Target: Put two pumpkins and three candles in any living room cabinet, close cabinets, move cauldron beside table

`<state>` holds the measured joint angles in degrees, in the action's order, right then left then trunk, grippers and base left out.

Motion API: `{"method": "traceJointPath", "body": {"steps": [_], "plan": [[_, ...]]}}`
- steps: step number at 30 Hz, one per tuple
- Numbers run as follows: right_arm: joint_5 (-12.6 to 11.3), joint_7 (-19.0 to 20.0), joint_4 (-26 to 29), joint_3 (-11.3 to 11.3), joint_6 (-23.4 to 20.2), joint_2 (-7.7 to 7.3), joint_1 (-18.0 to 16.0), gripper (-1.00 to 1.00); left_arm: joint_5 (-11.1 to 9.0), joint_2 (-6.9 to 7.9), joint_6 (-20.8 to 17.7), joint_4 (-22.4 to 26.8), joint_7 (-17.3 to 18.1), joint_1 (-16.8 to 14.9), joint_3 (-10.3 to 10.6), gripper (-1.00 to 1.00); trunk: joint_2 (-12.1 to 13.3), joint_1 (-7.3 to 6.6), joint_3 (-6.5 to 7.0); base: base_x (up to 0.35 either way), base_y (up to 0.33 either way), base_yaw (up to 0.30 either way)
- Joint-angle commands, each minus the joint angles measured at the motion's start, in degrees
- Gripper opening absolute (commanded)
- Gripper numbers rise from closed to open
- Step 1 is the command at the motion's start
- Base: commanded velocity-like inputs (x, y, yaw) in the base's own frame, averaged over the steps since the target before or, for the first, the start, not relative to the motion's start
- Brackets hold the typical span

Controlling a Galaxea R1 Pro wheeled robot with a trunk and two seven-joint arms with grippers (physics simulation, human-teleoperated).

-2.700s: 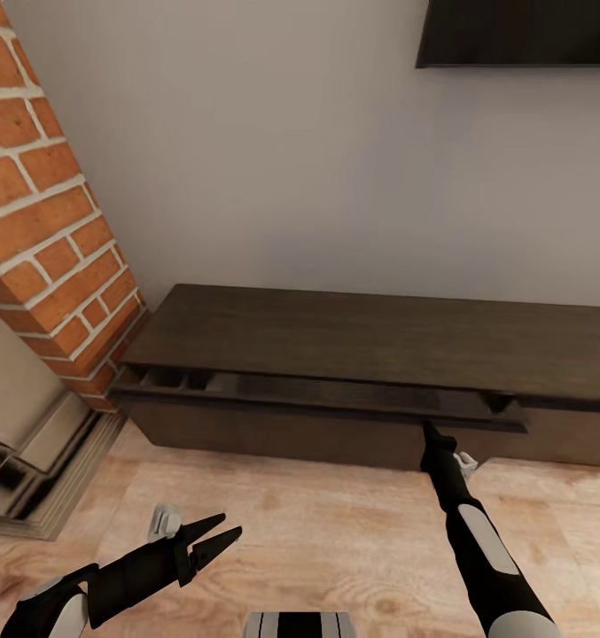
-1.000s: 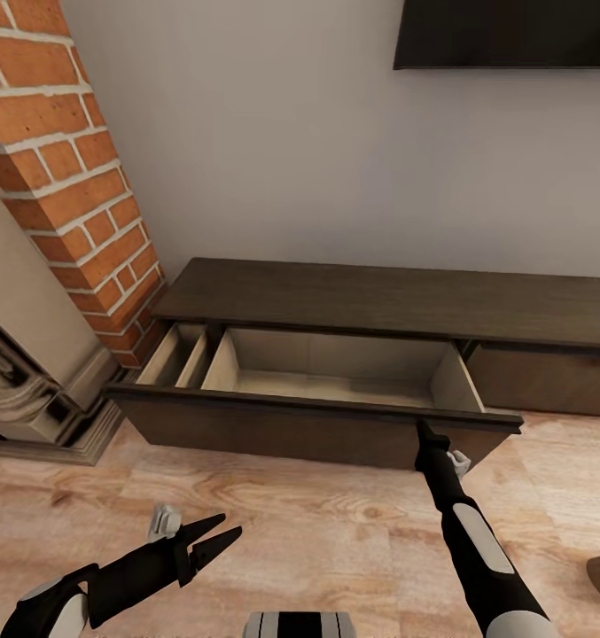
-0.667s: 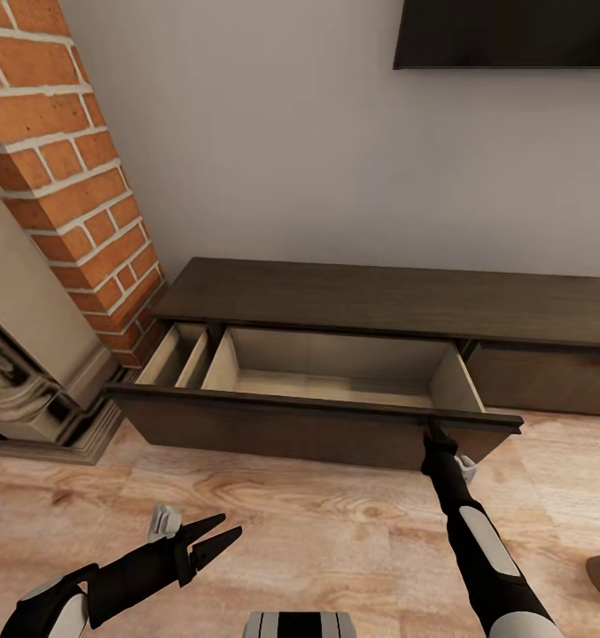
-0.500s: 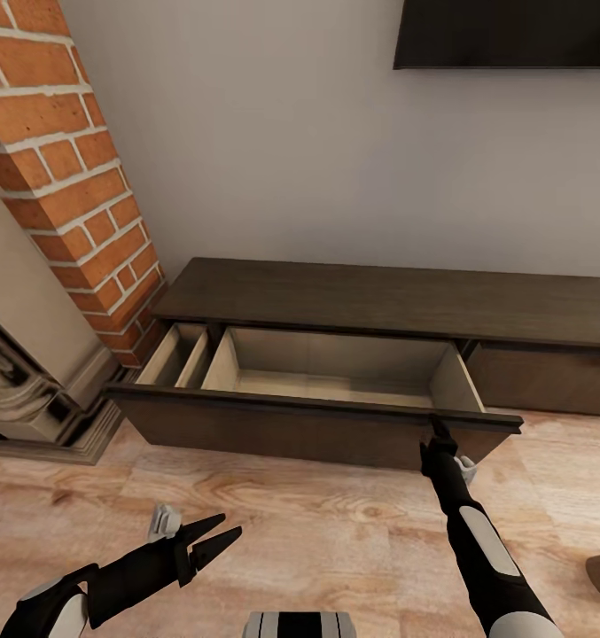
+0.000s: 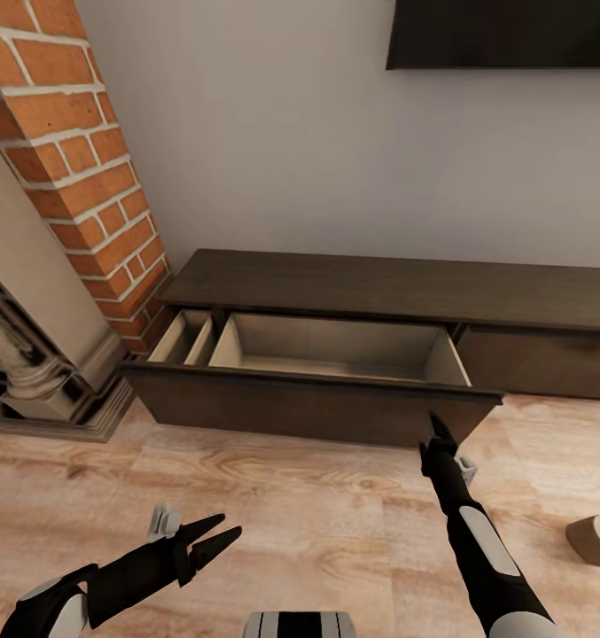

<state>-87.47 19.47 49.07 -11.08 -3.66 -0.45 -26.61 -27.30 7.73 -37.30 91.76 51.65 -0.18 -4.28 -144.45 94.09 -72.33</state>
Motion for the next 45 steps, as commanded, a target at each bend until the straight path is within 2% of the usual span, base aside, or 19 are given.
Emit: {"method": "traceJointPath", "body": {"steps": [1, 9, 16, 23, 30, 34, 37, 40, 41, 42, 44, 45], "plan": [[-0.60, 0.21, -0.03, -0.09, -0.38, 0.01, -0.02, 1.00, -0.30, 0.01, -0.40, 0.00, 0.03, -0.01, -0.02, 1.00, -0.02, -0.04, -0.04, -0.284, 0.000, 0.000], [-0.57, 0.27, -0.03, -0.09, -0.32, 0.01, -0.02, 1.00, -0.27, 0.01, -0.37, 0.00, 0.03, 0.00, -0.38, 1.00, -0.02, -0.04, -0.04, -0.265, 0.000, 0.000], [-0.44, 0.36, 0.23, -0.09, -0.21, 0.01, -0.02, 1.00, -0.22, 0.01, -0.36, -0.04, -0.01, 0.00, -1.14, 1.00, -0.02, -0.04, -0.04, -0.053, 0.000, 0.000], [-0.11, 0.33, 4.73, 0.00, 0.16, 0.01, 0.24, 1.00, -0.12, -0.07, -0.40, -0.17, -0.37, -0.02, -2.16, 1.00, 0.08, -0.22, 1.51, -0.002, 0.000, 0.000], [2.31, 0.15, 8.59, 0.00, 0.97, 0.29, 1.20, 1.00, 0.05, -0.06, -0.40, -1.78, -1.36, -0.03, -2.72, 1.00, 0.17, -0.40, 3.07, 0.000, 0.000, 0.000], [2.68, -0.58, 10.85, 0.03, 1.01, 0.36, 2.39, 1.00, 0.05, -0.22, -0.40, -2.11, -6.92, -0.03, -3.29, 1.00, 0.22, -0.50, 3.95, 0.000, 0.000, 0.000], [2.85, -1.97, 14.20, 0.12, 1.02, 0.55, 4.30, 1.00, -0.09, -0.41, -0.40, -2.17, -12.99, -0.04, -3.41, 1.00, 0.26, -0.58, 4.62, 0.000, 0.000, 0.000], [3.10, -3.64, 16.63, 0.16, 1.02, 0.86, 5.59, 1.00, -0.17, -0.48, -0.39, -2.19, -16.63, -0.04, -3.44, 1.00, 0.30, -0.66, 5.28, 0.000, 0.000, 0.000], [3.69, -4.56, 17.43, 0.17, 1.02, 1.11, 5.88, 1.00, -0.18, -0.50, -0.37, -2.19, -18.20, -0.03, -3.46, 1.00, 0.32, -0.69, 5.50, 0.000, 0.000, 0.000], [5.45, -6.62, 18.62, 0.17, 1.02, 1.69, 6.18, 1.00, -0.22, -0.54, -0.34, -2.19, -21.62, -0.01, -3.51, 1.00, 0.33, -0.71, 5.72, 0.000, 0.000, 0.000], [7.79, -9.99, 19.53, 0.18, 1.02, 2.42, 6.31, 1.00, -0.42, -0.66, -0.33, -2.19, -25.83, 0.00, -3.53, 1.00, 0.36, -0.76, 6.17, 0.000, 0.000, 0.000], [8.37, -11.00, 19.82, 0.18, 1.02, 2.55, 6.32, 1.00, -0.59, -0.78, -0.31, -2.19, -26.90, -0.02, -3.53, 1.00, 0.37, -0.79, 6.39, 0.000, 0.000, 0.000]]}}
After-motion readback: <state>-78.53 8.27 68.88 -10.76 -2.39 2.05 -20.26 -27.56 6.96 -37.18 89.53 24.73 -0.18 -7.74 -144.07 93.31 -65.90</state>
